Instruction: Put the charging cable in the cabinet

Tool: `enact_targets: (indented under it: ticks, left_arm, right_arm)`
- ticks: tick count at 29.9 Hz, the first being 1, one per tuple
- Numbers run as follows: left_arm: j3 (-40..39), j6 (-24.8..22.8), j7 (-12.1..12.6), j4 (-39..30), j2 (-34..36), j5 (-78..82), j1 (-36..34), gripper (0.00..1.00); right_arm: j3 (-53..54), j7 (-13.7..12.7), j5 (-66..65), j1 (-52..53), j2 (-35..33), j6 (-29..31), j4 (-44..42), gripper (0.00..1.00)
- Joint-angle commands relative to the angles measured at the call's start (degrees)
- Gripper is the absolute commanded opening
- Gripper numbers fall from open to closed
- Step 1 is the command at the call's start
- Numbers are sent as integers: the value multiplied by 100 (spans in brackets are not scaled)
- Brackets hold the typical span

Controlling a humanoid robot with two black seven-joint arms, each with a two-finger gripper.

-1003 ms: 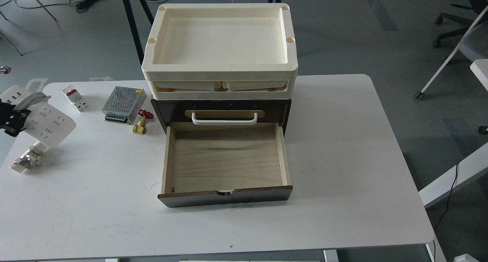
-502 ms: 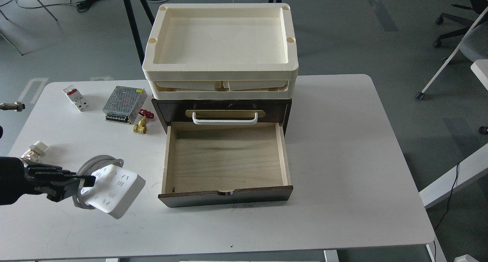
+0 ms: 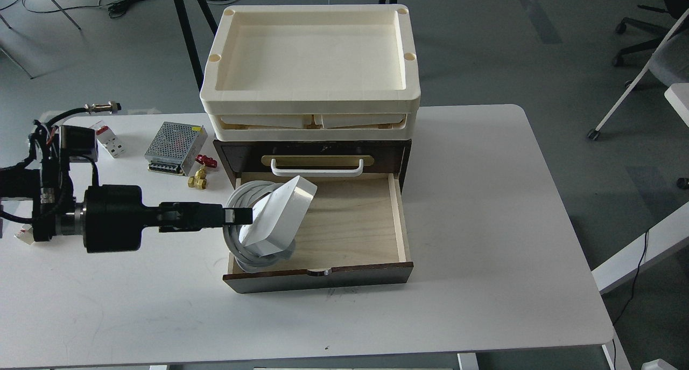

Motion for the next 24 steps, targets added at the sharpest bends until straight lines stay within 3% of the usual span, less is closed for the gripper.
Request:
enact_targets:
  ticks: [1,9,18,24]
  left_arm:
    - [-6,14,0,392,-505,-87,10,0]
    - [2,66,0,1042,-1156,-246,142,0]
    - [-15,444,0,2211,-2087,-246,634,0]
    - [-15,654,0,2607,-2299,-246,828,0]
  right_arm:
    - [-1,-3,0,-34,-1,0,-7,100]
    - [-1,-3,0,-78,-1,0,-7,100]
    - [-1,5,0,-140,-1,0,-7,100]
    - [-1,5,0,-140,7,0,-7,100]
